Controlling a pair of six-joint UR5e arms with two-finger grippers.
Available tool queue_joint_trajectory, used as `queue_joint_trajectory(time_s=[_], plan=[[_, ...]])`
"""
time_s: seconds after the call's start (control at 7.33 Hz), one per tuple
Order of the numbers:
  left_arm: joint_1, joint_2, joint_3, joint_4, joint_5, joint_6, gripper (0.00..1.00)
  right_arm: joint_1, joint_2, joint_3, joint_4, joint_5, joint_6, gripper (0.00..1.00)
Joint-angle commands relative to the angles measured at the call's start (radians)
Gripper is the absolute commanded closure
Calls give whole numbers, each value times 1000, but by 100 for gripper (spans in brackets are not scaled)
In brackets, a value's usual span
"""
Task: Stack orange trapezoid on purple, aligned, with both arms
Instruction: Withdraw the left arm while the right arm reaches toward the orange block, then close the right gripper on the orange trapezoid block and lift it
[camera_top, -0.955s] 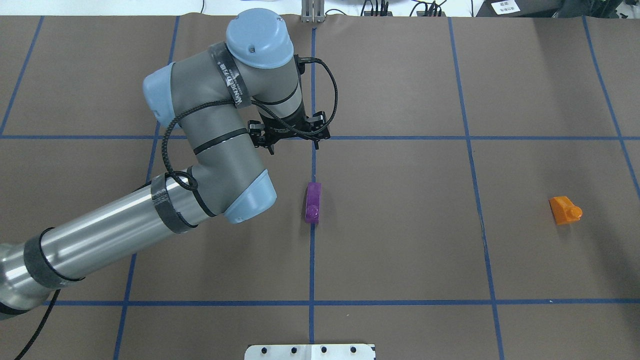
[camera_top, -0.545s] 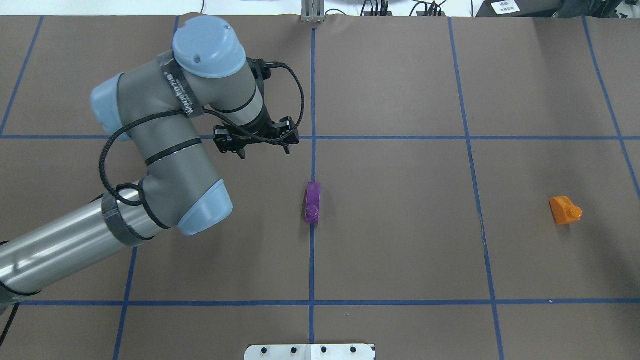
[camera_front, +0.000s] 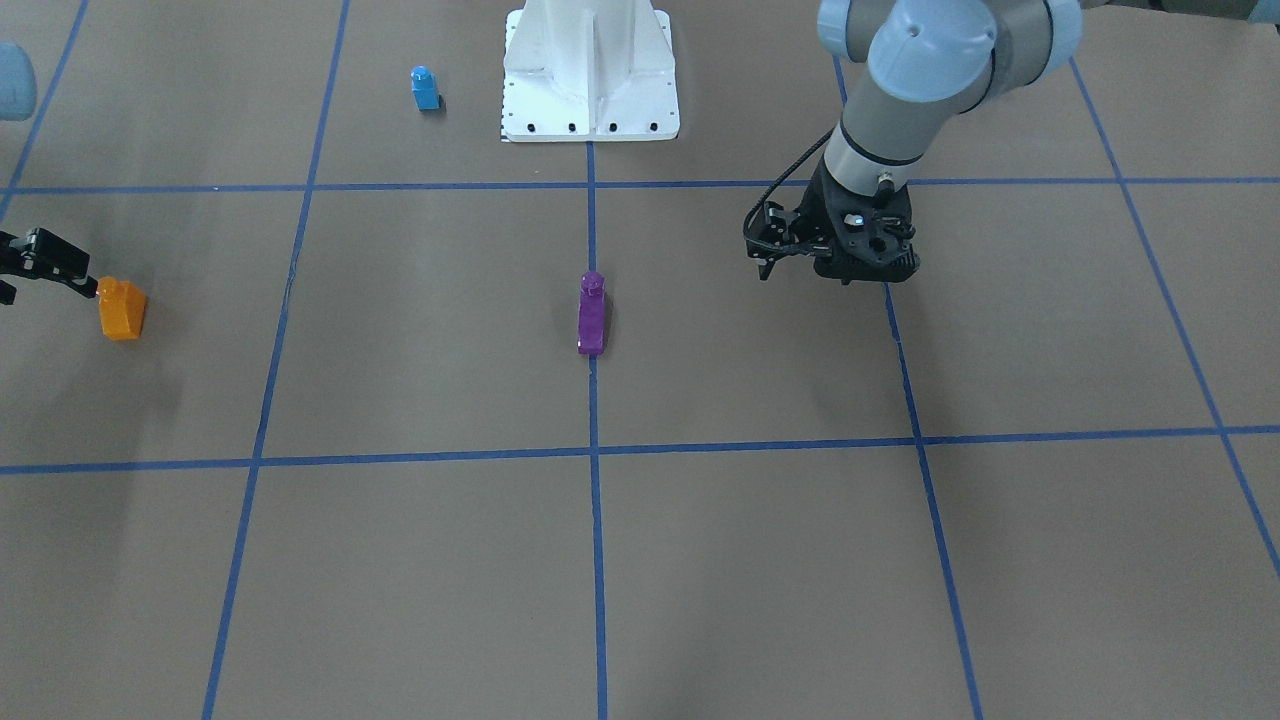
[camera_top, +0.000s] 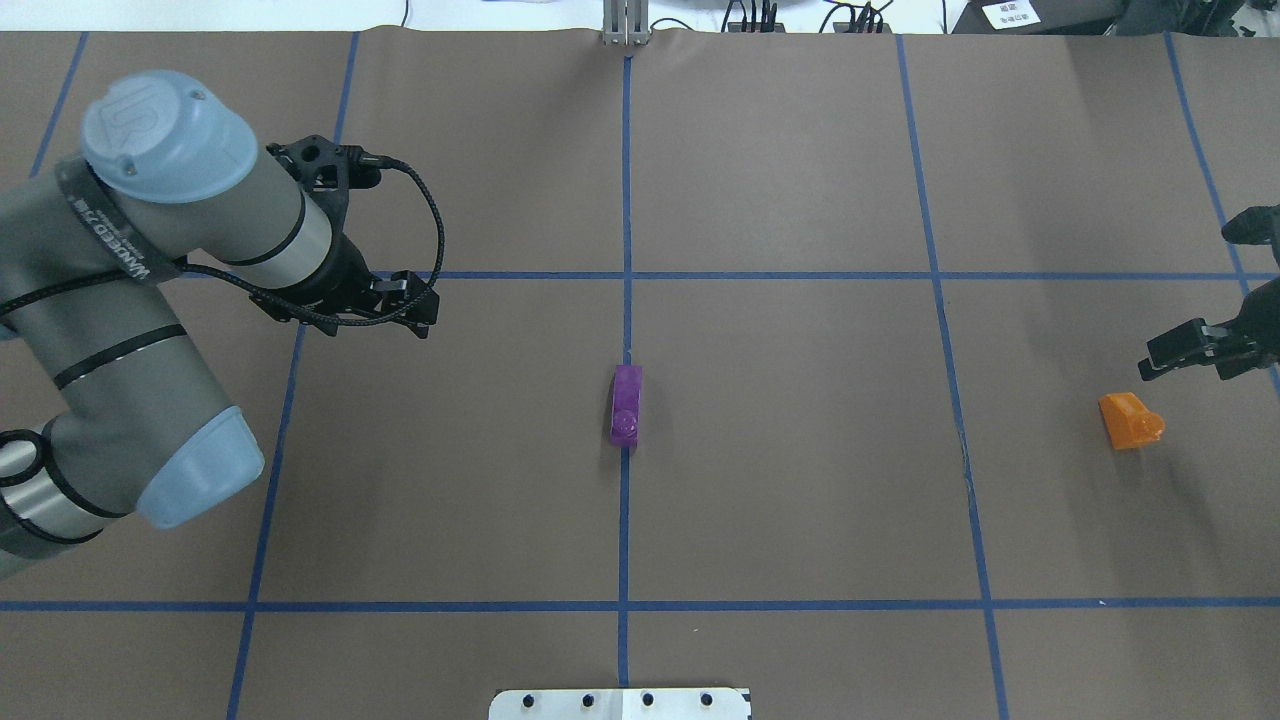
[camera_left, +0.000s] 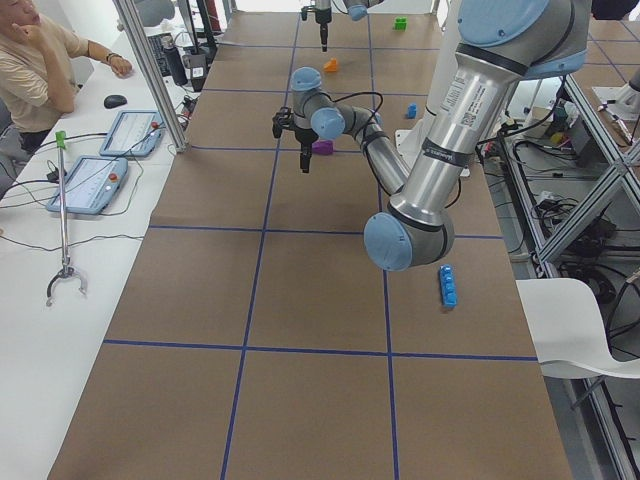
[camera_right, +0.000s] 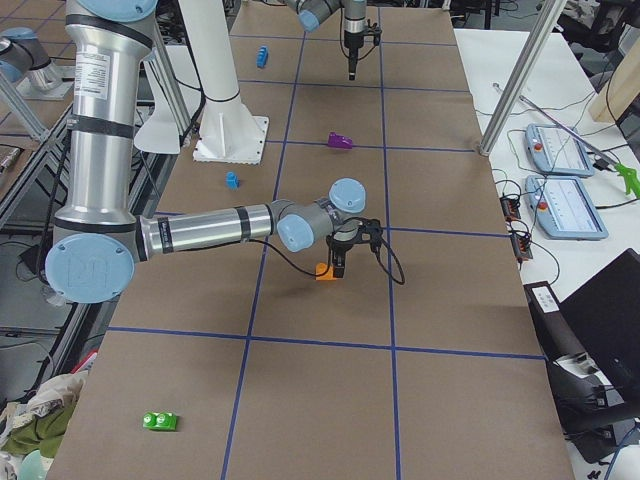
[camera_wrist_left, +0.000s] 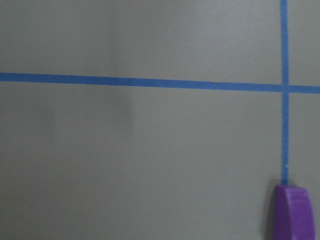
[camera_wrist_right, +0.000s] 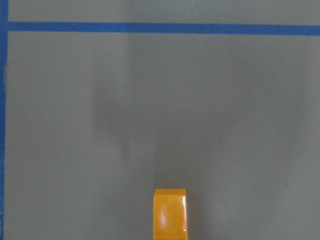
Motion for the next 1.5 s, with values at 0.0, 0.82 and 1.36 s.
queue_joint_trajectory(time_s=[0.0, 0.82, 1.36], plan=[[-9, 27, -26, 0, -1, 18, 0, -50, -1, -54, 89, -14, 49, 0], [-9, 30, -33, 0, 1, 17, 0, -148, -4, -77, 92, -68, 109, 0], [-6, 33, -47, -2, 1, 3, 0, -150, -6, -100, 92, -71, 102, 100]])
